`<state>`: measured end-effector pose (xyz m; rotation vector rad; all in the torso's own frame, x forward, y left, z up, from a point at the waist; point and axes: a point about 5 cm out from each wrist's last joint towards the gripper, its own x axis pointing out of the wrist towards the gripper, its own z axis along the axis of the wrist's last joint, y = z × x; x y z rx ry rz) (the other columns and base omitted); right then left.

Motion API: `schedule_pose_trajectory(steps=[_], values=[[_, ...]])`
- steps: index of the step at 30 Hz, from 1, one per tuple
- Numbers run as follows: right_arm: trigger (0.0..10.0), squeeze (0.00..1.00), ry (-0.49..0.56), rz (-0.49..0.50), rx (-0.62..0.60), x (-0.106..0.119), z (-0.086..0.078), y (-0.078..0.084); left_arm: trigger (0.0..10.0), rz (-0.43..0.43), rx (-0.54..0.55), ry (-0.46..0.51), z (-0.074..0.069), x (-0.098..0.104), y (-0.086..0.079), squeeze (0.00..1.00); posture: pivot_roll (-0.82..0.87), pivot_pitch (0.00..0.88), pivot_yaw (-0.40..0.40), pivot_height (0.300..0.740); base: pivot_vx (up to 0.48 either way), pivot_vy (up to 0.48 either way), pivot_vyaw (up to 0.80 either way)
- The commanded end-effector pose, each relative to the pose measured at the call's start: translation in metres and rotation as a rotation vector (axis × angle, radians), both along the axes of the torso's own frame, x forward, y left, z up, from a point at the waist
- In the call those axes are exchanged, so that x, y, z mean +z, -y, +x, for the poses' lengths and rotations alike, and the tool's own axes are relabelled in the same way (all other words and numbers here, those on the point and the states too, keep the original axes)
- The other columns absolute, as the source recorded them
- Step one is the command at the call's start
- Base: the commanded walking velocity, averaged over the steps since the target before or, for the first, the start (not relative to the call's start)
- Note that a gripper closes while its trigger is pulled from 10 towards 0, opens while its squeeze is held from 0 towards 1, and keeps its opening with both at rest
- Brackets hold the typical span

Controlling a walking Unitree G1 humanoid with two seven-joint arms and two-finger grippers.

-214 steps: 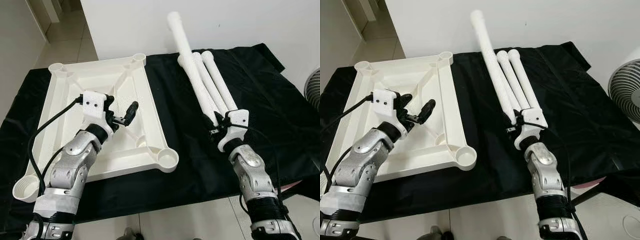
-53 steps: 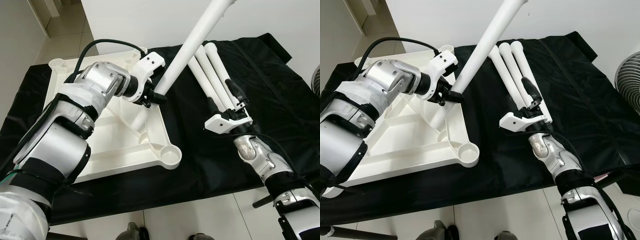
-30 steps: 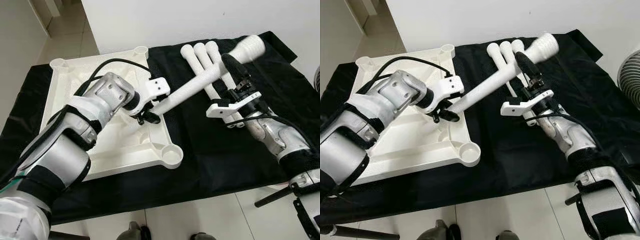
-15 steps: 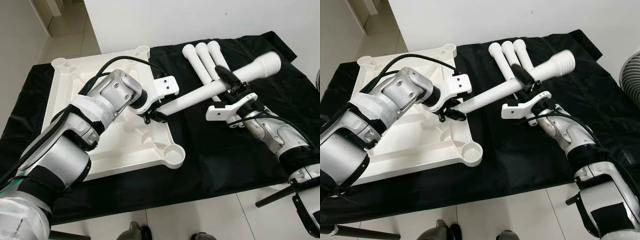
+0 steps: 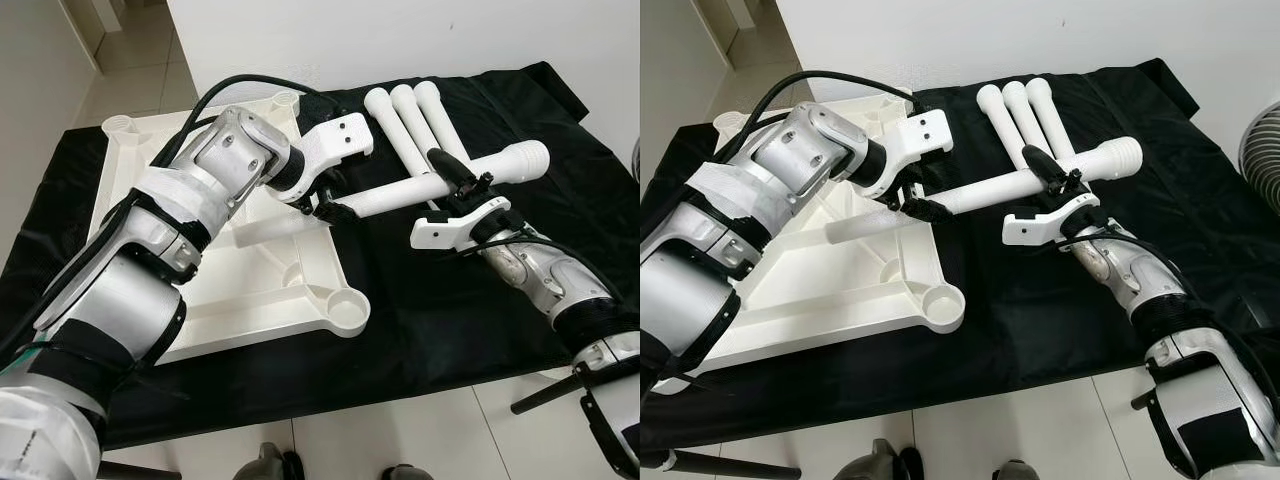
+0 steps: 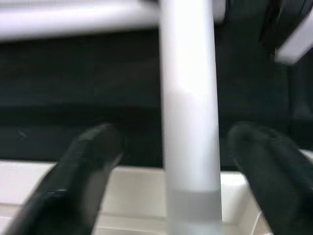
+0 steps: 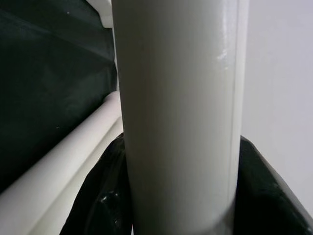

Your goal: Building children table

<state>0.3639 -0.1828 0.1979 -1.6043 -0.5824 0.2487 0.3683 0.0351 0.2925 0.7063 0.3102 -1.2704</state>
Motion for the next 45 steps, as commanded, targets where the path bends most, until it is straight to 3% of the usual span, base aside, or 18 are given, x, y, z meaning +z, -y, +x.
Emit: schedule_pose_trajectory(steps=[1, 2, 3, 4, 5, 11, 13, 16, 17, 20, 22, 26, 28, 30, 31, 38, 41, 45], values=[[10.0, 0.00, -0.035, 0.045, -0.021, -0.006, 0.000, 0.001, 10.0, -0.039, -0.064, -0.040, -0.003, 0.017, -0.002, 1.00, -0.08, 0.092, 0.133, 0.740, 0.000, 0.000, 0.00], [10.0, 0.00, -0.048, 0.060, -0.033, -0.008, 0.000, 0.002, 10.0, -0.066, -0.060, -0.034, -0.003, 0.024, -0.003, 1.00, -0.08, 0.092, 0.133, 0.740, 0.000, 0.000, 0.00], [10.0, 0.00, -0.055, 0.071, -0.043, -0.009, 0.000, 0.003, 10.0, -0.092, -0.060, -0.029, -0.003, 0.031, -0.004, 0.59, -0.08, 0.092, 0.133, 0.740, 0.000, 0.000, 0.00], [10.0, 0.00, -0.055, 0.071, -0.043, -0.009, 0.000, 0.003, 10.0, -0.092, -0.060, -0.029, -0.003, 0.031, -0.004, 0.59, -0.08, 0.092, 0.133, 0.740, 0.000, 0.000, 0.00], [10.0, 0.00, -0.072, 0.098, -0.066, -0.012, 0.000, 0.006, 10.0, -0.132, -0.041, -0.015, -0.001, 0.040, -0.007, 0.00, -0.08, 0.087, 0.131, 0.740, 0.000, 0.000, 0.00], [10.0, 0.00, -0.137, 0.199, -0.130, -0.022, -0.001, 0.015, 10.0, -0.286, 0.032, 0.023, 0.004, 0.063, -0.019, 0.00, -0.08, 0.083, 0.128, 0.740, 0.000, 0.000, 0.00], [10.0, 0.00, -0.169, 0.289, -0.170, -0.027, -0.002, 0.020, 10.0, -0.408, 0.112, 0.021, 0.008, 0.074, -0.033, 0.00, -0.09, 0.080, 0.129, 0.740, 0.000, 0.000, 0.00], [10.0, 0.00, -0.181, 0.338, -0.185, -0.028, -0.003, 0.022, 10.0, -0.468, 0.144, 0.018, 0.010, 0.078, -0.040, 0.00, -0.09, 0.080, 0.129, 0.740, 0.000, 0.000, 0.00], [10.0, 0.00, -0.192, 0.440, -0.198, -0.028, -0.004, 0.025, 10.0, -0.570, 0.210, 0.015, 0.014, 0.080, -0.057, 0.00, -0.10, 0.082, 0.131, 0.740, 0.000, 0.000, 0.00], [10.0, 0.00, -0.189, 0.477, -0.202, -0.027, -0.004, 0.026, 10.0, -0.607, 0.242, 0.019, 0.016, 0.080, -0.064, 0.00, -0.10, 0.082, 0.131, 0.740, 0.000, 0.000, 0.00], [10.0, 0.00, -0.192, 0.597, -0.214, -0.023, -0.004, 0.028, 10.0, -0.689, 0.333, 0.036, 0.021, 0.075, -0.082, 0.00, -0.11, 0.087, 0.126, 0.740, 0.000, 0.000, 0.00], [10.0, 0.00, -0.195, 0.655, -0.216, -0.021, -0.004, 0.029, 10.0, -0.729, 0.385, 0.039, 0.025, 0.072, -0.090, 0.00, -0.11, 0.090, 0.125, 0.740, 0.000, 0.000, 0.00], [10.0, 0.00, -0.197, 0.797, -0.212, -0.013, -0.004, 0.030, 10.0, -0.804, 0.481, 0.025, 0.030, 0.062, -0.105, 0.00, -0.11, 0.095, 0.124, 0.740, 0.000, 0.000, 0.00], [10.0, 0.00, -0.187, 0.857, -0.202, -0.006, -0.003, 0.031, 10.0, -0.837, 0.513, 0.006, 0.031, 0.059, -0.110, 0.00, -0.11, 0.098, 0.123, 0.740, 0.000, 0.000, 0.00], [10.0, 0.00, -0.177, 0.951, -0.183, 0.009, -0.001, 0.033, 10.0, -0.901, 0.523, -0.047, 0.030, 0.054, -0.110, 0.00, -0.10, 0.103, 0.119, 0.740, 0.000, 0.000, 0.00], [10.0, 0.00, -0.153, 1.025, -0.165, 0.029, 0.001, 0.037, 10.0, -0.965, 0.517, -0.114, 0.029, 0.047, -0.104, 0.00, -0.10, 0.109, 0.117, 0.740, 0.000, 0.000, 0.00], [10.0, 0.00, -0.146, 1.129, -0.101, 0.050, 0.004, 0.034, 10.0, -1.024, 0.496, -0.156, 0.025, 0.042, -0.094, 0.00, -0.10, 0.109, 0.117, 0.740, 0.000, 0.000, 0.00], [10.0, 0.00, -0.170, 1.217, -0.046, 0.064, 0.005, 0.029, 10.0, -1.013, 0.470, -0.171, 0.021, 0.031, -0.079, 0.00, -0.09, 0.113, 0.112, 0.740, 0.000, 0.000, 0.00]])
